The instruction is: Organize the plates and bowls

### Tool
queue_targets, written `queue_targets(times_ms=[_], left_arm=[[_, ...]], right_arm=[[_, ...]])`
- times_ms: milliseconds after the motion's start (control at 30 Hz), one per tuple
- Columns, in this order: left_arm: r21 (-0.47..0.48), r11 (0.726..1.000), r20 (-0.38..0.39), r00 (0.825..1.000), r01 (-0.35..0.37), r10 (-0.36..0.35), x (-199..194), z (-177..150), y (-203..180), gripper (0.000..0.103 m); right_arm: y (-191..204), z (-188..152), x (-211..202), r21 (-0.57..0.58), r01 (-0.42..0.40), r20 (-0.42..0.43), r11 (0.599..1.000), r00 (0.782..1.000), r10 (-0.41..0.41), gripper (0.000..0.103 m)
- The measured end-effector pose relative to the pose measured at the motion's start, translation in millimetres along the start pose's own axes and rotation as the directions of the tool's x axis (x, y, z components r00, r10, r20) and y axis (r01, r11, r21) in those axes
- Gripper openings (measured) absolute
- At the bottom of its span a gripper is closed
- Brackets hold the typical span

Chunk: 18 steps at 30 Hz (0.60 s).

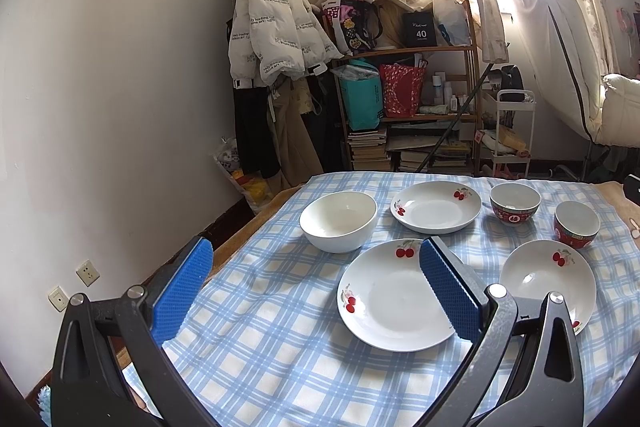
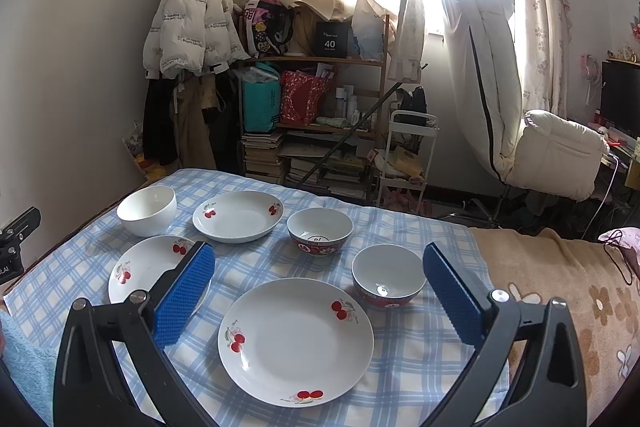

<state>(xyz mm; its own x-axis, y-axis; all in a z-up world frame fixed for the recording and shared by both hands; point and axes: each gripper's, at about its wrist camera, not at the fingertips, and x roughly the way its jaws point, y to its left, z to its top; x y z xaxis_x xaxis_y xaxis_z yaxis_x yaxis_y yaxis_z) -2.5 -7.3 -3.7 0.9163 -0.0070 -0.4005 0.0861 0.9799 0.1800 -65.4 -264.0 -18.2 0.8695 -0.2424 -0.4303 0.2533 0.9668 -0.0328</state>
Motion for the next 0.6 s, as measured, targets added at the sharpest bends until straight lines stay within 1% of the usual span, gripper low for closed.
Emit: queue_targets(times_ms=[600], left_arm=[[0.004,1.0,0.001,1.0,-0.005,0.005,0.9,-1.7,0.5,0.102]], right_arm=[[0.3,0.7,0.1,-0.001,0.002,-0.001,1.0,1.0,-0.002,0.103]])
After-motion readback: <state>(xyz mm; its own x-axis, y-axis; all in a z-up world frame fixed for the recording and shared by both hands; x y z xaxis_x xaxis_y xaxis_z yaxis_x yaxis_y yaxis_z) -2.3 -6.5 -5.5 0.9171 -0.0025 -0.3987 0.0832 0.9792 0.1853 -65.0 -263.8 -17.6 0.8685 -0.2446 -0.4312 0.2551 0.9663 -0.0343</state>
